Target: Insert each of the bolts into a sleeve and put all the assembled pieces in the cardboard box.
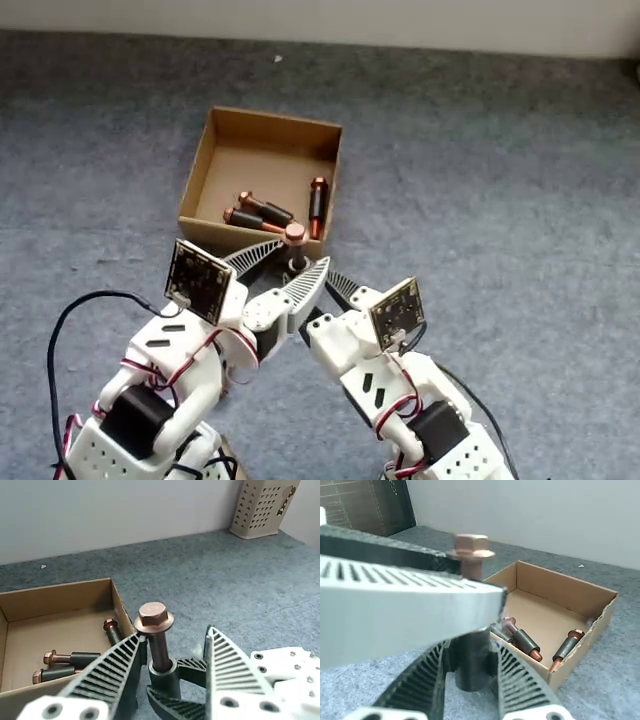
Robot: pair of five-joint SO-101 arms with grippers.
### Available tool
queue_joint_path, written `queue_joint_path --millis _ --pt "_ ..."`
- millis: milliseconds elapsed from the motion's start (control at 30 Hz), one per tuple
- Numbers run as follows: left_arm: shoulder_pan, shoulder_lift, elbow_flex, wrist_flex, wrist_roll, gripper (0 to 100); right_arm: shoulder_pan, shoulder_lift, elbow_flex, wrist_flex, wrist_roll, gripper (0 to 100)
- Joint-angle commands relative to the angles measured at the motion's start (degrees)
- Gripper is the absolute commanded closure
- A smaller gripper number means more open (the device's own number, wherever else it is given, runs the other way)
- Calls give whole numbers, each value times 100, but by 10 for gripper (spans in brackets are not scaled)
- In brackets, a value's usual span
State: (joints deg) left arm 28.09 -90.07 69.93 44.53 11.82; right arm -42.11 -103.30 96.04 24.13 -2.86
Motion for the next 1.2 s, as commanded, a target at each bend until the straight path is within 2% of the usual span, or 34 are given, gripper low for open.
queue_joint_path --millis 0,267,533,667,767,933,1067,1167 --pt "4 -66 -708 440 -62 783 84 -101 778 -13 44 994" --pt "-1033 -66 -1481 774 -62 786 84 -101 787 -13 44 994" --pt "-1288 -136 -1525 1363 -88 787 84 -101 804 -13 44 994" --pt "-2167 -655 -1341 1688 -88 787 198 -92 804 -4 44 994" --pt "-2967 -1288 -840 1837 -123 787 426 -92 796 -4 44 994" --pt "-4013 -1411 479 1749 -1020 787 514 -92 787 -4 44 994" --pt "-4646 -1376 1578 1055 -1486 791 523 -40 778 4 44 994" --pt "-4822 -1376 2308 527 -1609 864 523 -40 681 13 44 994"
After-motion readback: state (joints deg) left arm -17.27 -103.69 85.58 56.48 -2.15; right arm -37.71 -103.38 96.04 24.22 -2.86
